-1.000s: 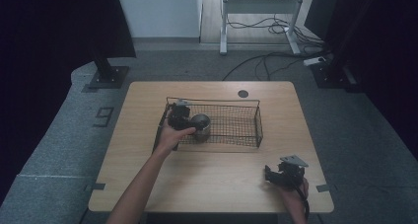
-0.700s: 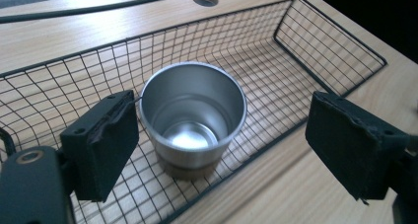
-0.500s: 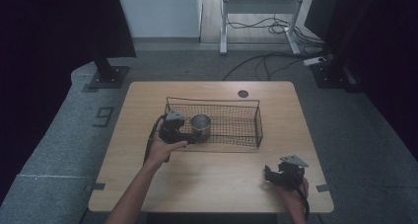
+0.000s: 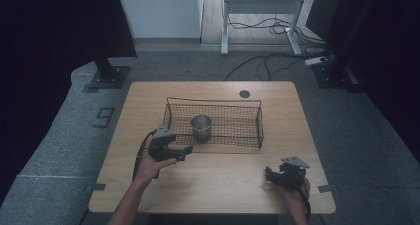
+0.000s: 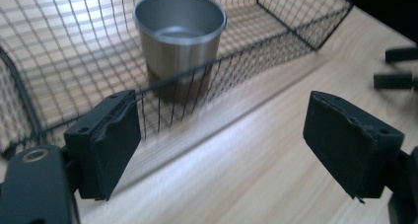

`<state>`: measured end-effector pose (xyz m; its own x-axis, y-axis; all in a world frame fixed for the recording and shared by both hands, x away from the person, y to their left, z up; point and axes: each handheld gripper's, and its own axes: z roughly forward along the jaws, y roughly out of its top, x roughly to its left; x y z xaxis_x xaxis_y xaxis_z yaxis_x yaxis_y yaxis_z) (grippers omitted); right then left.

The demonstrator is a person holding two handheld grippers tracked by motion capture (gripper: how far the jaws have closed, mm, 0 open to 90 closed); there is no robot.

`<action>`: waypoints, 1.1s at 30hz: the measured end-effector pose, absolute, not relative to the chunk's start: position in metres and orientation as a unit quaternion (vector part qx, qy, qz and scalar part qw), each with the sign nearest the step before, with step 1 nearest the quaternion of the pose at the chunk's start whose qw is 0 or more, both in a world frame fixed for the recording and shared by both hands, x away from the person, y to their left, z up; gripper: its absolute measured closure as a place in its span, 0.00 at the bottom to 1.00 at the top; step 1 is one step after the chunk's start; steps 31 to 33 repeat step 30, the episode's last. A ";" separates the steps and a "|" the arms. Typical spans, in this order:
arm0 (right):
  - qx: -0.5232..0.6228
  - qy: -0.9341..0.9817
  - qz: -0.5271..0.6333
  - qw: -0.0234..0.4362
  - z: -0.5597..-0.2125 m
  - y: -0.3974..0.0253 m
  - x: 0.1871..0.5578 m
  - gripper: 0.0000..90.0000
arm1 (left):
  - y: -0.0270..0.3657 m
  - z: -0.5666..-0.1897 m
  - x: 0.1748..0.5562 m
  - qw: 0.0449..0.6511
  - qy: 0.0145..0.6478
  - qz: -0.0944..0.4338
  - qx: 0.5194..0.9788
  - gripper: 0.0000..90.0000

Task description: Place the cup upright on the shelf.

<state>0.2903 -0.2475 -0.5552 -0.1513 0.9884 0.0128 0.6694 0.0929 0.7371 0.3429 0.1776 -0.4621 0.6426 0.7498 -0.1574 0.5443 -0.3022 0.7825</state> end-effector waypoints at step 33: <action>0.598 0.693 0.309 0.258 -0.555 -0.248 0.291 0.14 | 0.223 -0.523 0.303 0.410 0.455 0.121 0.781 0.17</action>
